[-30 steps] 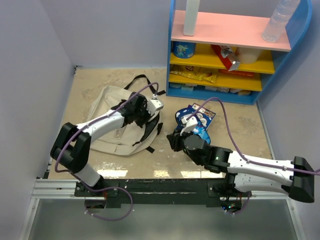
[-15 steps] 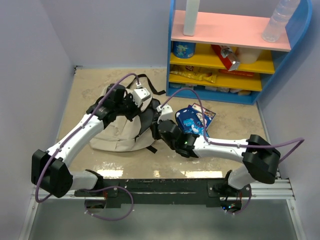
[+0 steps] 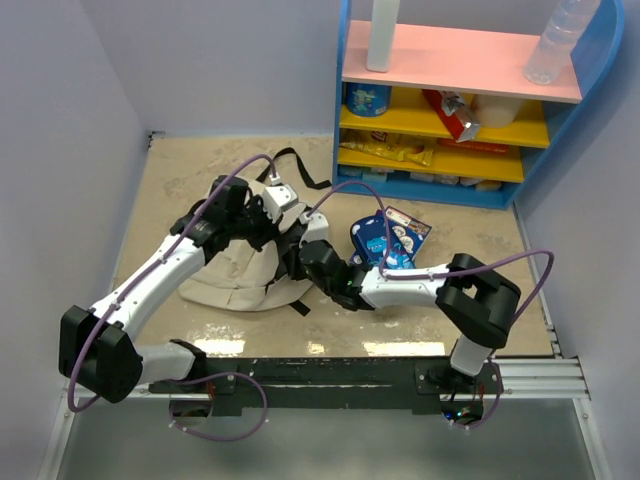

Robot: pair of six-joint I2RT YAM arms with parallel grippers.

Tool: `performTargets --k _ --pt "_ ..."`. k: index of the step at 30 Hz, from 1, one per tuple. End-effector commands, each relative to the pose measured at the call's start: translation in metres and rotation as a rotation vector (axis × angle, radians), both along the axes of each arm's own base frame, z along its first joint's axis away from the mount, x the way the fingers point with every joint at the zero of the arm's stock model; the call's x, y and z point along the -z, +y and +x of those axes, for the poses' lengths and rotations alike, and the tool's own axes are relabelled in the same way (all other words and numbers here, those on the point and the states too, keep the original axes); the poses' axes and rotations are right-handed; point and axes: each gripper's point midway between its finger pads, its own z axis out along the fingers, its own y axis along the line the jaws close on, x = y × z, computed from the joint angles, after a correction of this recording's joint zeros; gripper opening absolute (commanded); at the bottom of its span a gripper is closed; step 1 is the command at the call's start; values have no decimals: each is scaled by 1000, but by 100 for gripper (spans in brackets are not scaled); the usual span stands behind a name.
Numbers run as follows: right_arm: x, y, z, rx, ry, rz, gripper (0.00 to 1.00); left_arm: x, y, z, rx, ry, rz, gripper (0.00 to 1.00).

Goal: Pack the student bag
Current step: Unzip the student bag at the center of the board.

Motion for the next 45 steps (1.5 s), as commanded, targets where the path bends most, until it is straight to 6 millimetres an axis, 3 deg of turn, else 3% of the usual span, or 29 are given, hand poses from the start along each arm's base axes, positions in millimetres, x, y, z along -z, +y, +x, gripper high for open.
performTargets --k 1,6,14,22,29,35,38,42,45 --pt "10 4 -8 -2 36 80 17 -20 -2 7 -10 -58 -47 0" --pt "25 6 -12 -10 61 85 17 -26 0 10 -25 -64 -42 0" --pt "88 12 -34 -55 141 0 12 -44 2 12 -25 -83 -53 0" --pt "125 -23 -52 -18 198 -98 8 -71 18 23 -60 -143 -38 0" --pt "150 -52 -69 15 244 -176 4 -97 50 39 -117 -198 -25 0" --pt "157 -59 -72 20 249 -189 3 -119 87 51 -178 -259 9 0" --pt "157 -57 -70 22 244 -197 3 -128 96 53 -189 -272 6 0" --pt "150 -46 -65 3 223 -199 4 -132 79 40 -88 -243 -53 0" --pt "123 -27 -54 -16 173 -163 5 -126 53 12 89 -171 -147 0"
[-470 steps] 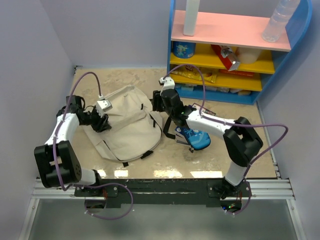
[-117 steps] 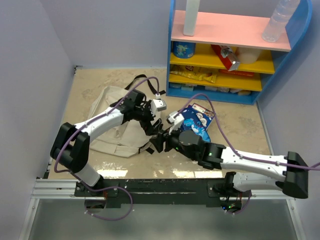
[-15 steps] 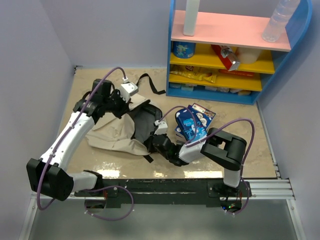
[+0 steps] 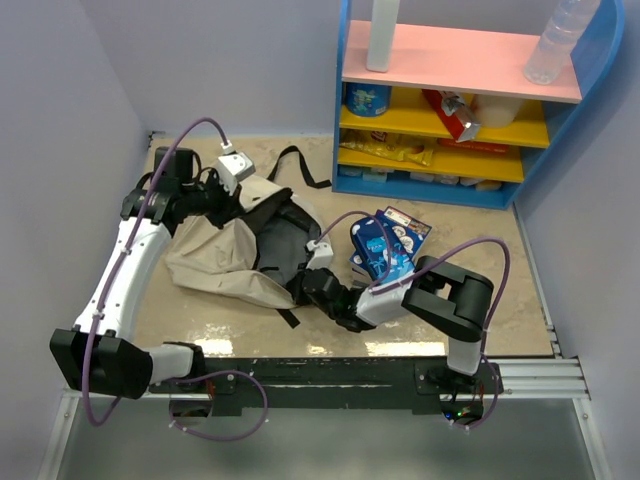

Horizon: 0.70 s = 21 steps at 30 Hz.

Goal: Pack the student bag
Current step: Unzip the student bag at the center of the board.

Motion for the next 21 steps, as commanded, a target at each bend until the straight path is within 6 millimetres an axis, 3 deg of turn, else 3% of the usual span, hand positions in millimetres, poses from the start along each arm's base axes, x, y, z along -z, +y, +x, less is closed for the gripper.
performTargets --k 1,4,5,6,8,9,12,13,15,16,18,19,21 --pt "21 -15 -5 -41 3 -208 6 -56 -28 -9 241 -198 -109 0" --pt "-25 -9 5 -49 -97 -181 16 -43 -33 -28 366 -202 -93 0" --pt "-38 -9 7 -48 -119 -168 27 -32 -33 -35 396 -188 -82 0" --pt "-68 -7 8 -46 -157 -118 32 -24 -32 -43 418 -175 -71 0" --pt "-94 -11 8 -55 -198 -97 44 -5 -29 -49 439 -155 -40 0" --pt "-124 -15 8 -48 -230 -48 47 0 -27 -52 436 -144 -29 0" --pt "-153 -32 4 -32 -253 -43 57 13 -24 -57 449 -127 -13 0" --pt "-177 -44 3 -8 -279 -8 61 13 -24 -58 446 -129 -12 0" --pt "-177 -68 2 30 -263 -66 74 12 -23 -56 437 -144 -4 0" --pt "-182 -91 2 68 -244 -88 87 12 -22 -55 432 -149 -2 0" --pt "-186 -121 5 143 -233 -124 97 10 -22 -53 429 -153 -2 0" --pt "-186 -147 4 192 -210 -144 99 10 -23 -53 429 -153 -2 0" --pt "-187 -173 1 238 -188 -136 99 10 -24 -53 431 -148 -12 0"
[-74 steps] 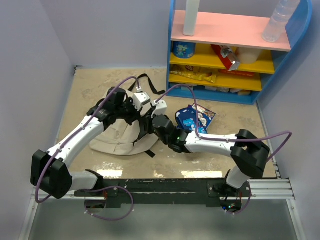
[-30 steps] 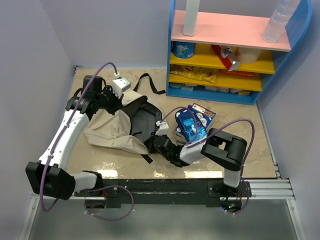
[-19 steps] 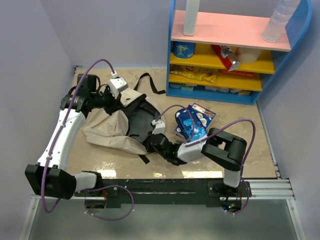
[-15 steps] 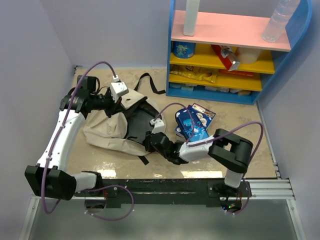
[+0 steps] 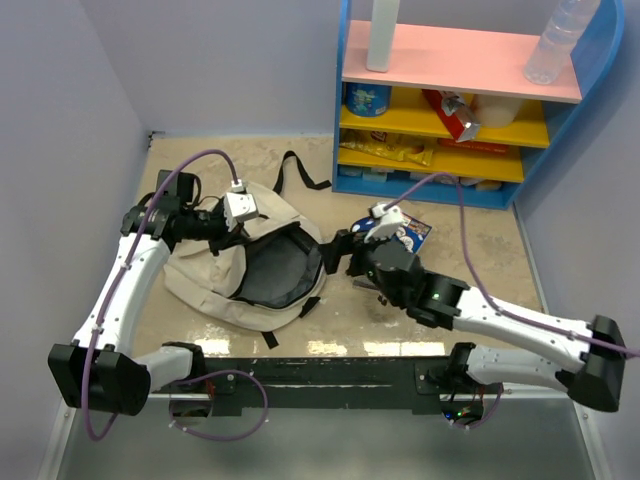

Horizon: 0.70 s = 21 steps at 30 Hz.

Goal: Pack the student bag
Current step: Unzip the student bag at the center of the board, then pick up the stationery from the center of the board.

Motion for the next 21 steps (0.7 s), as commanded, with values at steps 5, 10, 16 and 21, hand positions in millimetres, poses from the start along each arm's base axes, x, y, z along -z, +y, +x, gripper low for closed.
performTargets --k 5,10,16,21 --pt "40 -126 -28 261 201 -34 99 -21 -8 4 45 -80 -55 0" --pt "77 -157 -58 362 386 2 99 -24 -10 5 45 -74 -65 0" --pt "84 -168 -70 399 434 127 99 -22 -11 6 46 -56 -72 0" --pt "87 -165 -68 415 446 176 99 -23 -12 7 48 -60 -80 0"
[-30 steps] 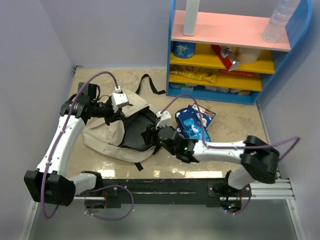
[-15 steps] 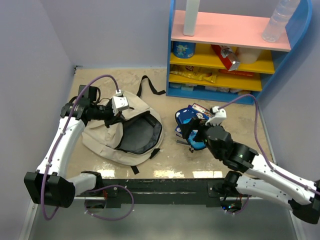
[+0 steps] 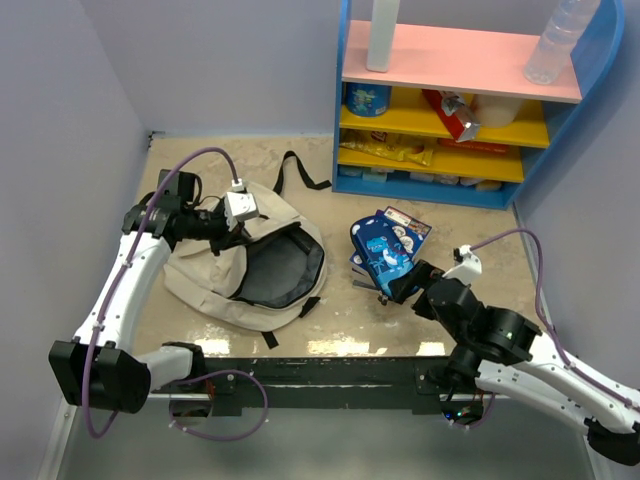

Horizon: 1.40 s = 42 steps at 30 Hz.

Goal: Pack the student bag
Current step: Pick up the stationery from the center of the board.

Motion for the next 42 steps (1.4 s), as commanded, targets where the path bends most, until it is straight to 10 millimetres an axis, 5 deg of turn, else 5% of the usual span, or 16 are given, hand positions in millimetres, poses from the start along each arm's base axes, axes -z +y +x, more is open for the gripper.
performTargets --k 1,12,24,29,40,42 --pt "7 4 4 69 24 79 99 -24 -10 8 35 -72 -69 0" --pt "26 8 23 186 -8 130 99 -28 -12 10 34 -66 -84 0" --pt "12 13 43 254 -168 354 99 -28 -12 7 33 -54 -87 0" --pt "17 19 50 268 -153 320 98 -29 -12 8 31 -50 -89 0" --pt "36 12 53 328 -127 306 45 -30 -11 6 31 -55 -80 0" --pt "37 9 52 335 -128 311 27 -29 -11 5 28 -51 -80 0"
